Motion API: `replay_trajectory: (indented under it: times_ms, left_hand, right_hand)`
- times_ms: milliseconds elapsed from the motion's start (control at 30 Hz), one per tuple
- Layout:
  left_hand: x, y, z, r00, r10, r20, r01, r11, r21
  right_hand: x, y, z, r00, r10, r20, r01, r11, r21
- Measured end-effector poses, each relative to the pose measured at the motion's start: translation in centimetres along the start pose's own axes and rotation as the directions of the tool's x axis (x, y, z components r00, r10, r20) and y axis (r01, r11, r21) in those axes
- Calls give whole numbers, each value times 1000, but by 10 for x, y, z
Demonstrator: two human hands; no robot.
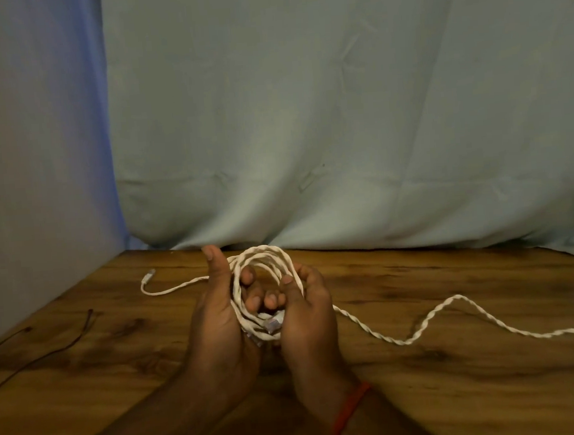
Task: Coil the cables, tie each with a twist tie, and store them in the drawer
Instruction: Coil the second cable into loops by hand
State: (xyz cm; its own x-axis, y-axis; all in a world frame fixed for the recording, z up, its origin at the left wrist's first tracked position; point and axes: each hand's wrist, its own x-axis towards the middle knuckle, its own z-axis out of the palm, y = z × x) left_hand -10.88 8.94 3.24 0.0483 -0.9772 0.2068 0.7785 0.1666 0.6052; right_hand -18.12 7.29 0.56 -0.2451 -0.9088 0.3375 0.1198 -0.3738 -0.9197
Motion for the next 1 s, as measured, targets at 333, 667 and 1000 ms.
replay_trajectory:
  times_ms: [333, 667, 1000]
  left_hand:
    - [8, 21, -3, 995, -35, 93, 37, 999, -19]
    - [34, 46, -24, 992, -88, 93, 98, 990, -106]
    - [26, 45, -12, 956, -273, 107, 285, 951, -119]
  right_hand:
    - [9, -8, -11, 942, -198, 271, 219, 975, -49]
    - [25, -29, -42, 634, -474, 611, 773, 362, -521]
    - [46, -21, -48, 474, -376, 796, 864, 25, -502]
